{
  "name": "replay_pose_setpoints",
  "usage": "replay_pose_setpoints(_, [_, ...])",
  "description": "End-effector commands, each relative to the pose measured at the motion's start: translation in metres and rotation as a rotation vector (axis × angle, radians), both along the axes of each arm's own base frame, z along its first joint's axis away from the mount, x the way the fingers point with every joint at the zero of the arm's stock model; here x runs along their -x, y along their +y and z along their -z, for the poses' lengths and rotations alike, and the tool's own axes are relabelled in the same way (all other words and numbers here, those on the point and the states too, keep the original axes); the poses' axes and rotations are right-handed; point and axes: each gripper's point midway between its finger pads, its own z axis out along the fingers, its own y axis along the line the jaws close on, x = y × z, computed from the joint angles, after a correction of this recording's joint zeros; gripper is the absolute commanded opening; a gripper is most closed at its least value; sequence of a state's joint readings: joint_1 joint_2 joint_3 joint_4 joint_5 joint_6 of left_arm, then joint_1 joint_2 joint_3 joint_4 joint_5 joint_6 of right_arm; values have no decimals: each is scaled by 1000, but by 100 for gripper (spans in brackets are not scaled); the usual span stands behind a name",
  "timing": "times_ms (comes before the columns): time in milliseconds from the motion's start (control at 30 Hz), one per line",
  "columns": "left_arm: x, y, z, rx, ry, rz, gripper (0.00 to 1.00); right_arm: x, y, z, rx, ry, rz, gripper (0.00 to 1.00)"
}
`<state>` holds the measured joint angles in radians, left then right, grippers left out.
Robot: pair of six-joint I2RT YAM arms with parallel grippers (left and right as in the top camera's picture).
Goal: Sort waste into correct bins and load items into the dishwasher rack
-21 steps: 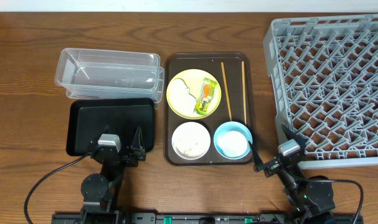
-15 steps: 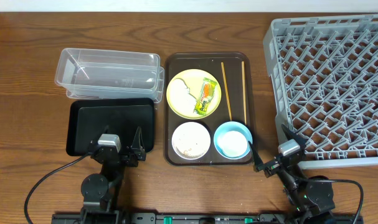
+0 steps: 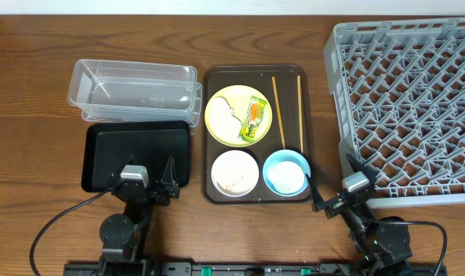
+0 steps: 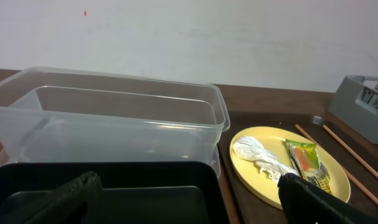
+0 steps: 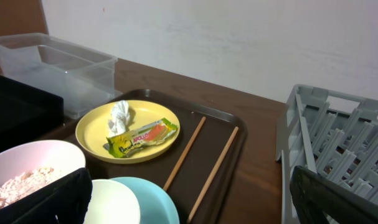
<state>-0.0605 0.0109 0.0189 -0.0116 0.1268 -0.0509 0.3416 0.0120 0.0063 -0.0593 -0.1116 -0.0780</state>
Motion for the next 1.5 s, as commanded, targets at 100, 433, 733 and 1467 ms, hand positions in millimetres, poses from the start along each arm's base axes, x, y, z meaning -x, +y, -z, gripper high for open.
replay_pose_setpoints(100, [0,1,8,-10,17,-3,93,-1,-2,0,5,-3,6,99])
replay_pose_setpoints(433, [0,1,7,-10,13,-3,93,-1,-3,0,5,-3,14,99])
replay_pose_setpoints(733, [2,-4,17,10,56,26,93,25,38,-21,-29,-82,-268,99])
replay_pose_setpoints(1467, [19,-41,-90,221,-115,248,93,30,27,-68,-101,42,-211,99])
